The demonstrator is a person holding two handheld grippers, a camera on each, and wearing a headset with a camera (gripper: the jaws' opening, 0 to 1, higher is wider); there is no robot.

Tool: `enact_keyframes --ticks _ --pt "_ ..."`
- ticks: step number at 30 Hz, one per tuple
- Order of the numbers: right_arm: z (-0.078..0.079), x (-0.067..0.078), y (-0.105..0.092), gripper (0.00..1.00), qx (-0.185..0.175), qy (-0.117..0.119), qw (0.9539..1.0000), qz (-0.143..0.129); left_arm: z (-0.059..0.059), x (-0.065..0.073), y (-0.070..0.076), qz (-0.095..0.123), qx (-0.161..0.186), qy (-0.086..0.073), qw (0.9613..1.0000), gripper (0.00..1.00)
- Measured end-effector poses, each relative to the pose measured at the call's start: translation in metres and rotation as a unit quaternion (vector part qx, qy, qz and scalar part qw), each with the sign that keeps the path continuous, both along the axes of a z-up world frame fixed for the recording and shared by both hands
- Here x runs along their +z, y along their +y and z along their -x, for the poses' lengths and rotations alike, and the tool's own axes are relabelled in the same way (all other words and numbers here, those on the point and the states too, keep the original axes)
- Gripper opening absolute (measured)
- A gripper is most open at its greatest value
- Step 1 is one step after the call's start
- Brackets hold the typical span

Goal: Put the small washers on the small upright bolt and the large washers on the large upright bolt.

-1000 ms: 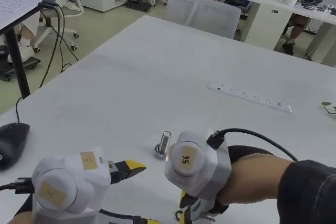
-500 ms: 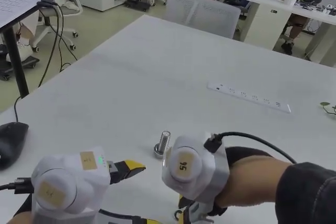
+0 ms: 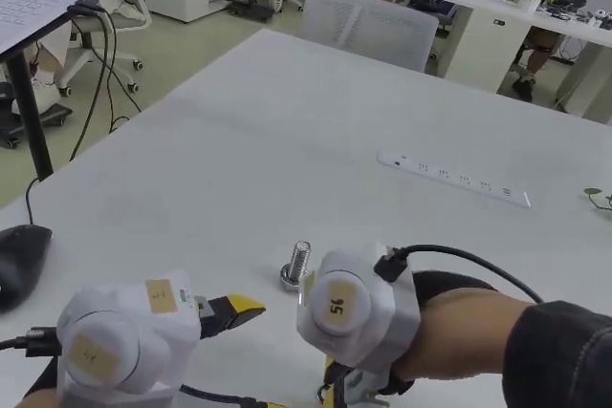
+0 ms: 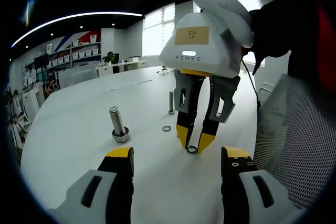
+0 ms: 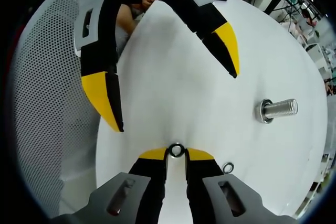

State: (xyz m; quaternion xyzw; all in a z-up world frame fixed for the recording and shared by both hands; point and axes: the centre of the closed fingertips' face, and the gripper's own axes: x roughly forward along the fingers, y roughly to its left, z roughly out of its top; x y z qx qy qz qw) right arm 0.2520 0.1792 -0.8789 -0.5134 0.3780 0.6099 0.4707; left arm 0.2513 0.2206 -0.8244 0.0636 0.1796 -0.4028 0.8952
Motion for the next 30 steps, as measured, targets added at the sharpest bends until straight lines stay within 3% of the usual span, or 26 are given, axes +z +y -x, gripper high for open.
enact_keyframes --ticks 30 --pt "-0.0036 0.0014 -0.0049 0.14 -0.008 0.000 1.0000 0.004 -0.0019 0.0012 0.0003 -0.001 0.002 -0.001 1.0000 0.66"
